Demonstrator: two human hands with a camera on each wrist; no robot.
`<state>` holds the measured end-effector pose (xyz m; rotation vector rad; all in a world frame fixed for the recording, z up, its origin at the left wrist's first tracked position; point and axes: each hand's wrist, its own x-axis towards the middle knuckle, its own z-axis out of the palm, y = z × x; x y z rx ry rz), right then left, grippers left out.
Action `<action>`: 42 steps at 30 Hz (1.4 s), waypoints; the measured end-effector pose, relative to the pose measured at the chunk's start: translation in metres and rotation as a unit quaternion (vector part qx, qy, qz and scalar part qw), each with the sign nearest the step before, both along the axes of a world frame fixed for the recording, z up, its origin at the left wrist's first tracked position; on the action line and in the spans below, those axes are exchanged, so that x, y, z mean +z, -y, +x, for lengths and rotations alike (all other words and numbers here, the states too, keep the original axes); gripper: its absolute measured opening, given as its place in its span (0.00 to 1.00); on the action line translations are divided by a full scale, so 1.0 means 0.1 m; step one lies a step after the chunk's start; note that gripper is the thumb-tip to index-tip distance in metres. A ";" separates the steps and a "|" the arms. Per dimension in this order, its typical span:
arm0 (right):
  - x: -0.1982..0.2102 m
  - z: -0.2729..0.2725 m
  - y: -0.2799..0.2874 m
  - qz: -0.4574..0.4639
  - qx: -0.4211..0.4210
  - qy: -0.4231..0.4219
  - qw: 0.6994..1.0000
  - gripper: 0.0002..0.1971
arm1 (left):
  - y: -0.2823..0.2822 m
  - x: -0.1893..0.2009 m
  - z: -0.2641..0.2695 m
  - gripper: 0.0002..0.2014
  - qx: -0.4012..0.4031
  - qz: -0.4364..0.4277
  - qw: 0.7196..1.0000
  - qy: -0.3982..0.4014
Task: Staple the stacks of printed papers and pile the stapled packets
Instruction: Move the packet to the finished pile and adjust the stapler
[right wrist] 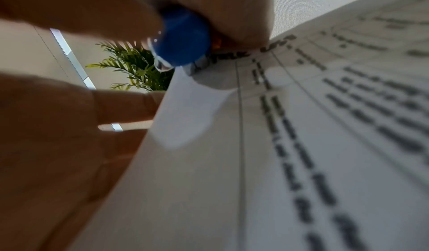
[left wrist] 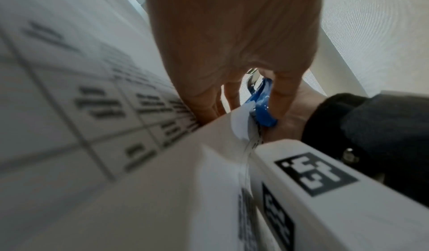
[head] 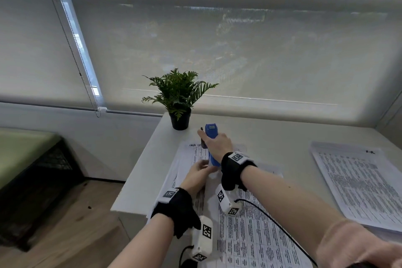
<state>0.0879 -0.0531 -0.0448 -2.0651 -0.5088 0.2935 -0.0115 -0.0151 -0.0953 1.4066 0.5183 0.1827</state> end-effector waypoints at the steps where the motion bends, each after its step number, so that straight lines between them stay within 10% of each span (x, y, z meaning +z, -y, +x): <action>1: 0.01 -0.01 0.01 -0.003 0.003 0.005 1.000 0.27 | -0.01 0.01 -0.01 0.17 -0.007 -0.008 1.000 0.004; 9: 0.04 -0.04 0.01 -0.003 0.001 0.020 1.000 0.26 | -0.08 0.07 -0.01 0.14 -0.027 0.152 0.988 0.018; 17: 0.08 -0.04 0.06 0.014 -0.022 -0.043 0.999 0.25 | -0.10 0.09 -0.02 0.22 -0.058 0.122 0.989 -0.065; 25: 0.41 0.44 0.82 0.250 -0.181 -0.162 0.937 0.23 | -0.08 0.19 -0.08 0.12 0.049 0.130 0.989 -0.048; 29: 0.27 0.53 1.57 -0.015 -0.195 -0.070 0.978 0.31 | -0.01 0.56 -0.18 0.14 0.115 0.282 0.952 -0.036; 33: 0.08 0.32 1.92 -0.257 -0.120 0.025 0.959 0.29 | 0.10 1.06 -0.33 0.05 0.174 0.416 0.890 0.064; 42: 0.08 -0.05 1.98 -0.350 -0.024 0.125 0.928 0.18 | 0.30 1.88 -0.55 0.09 0.239 0.445 0.840 0.200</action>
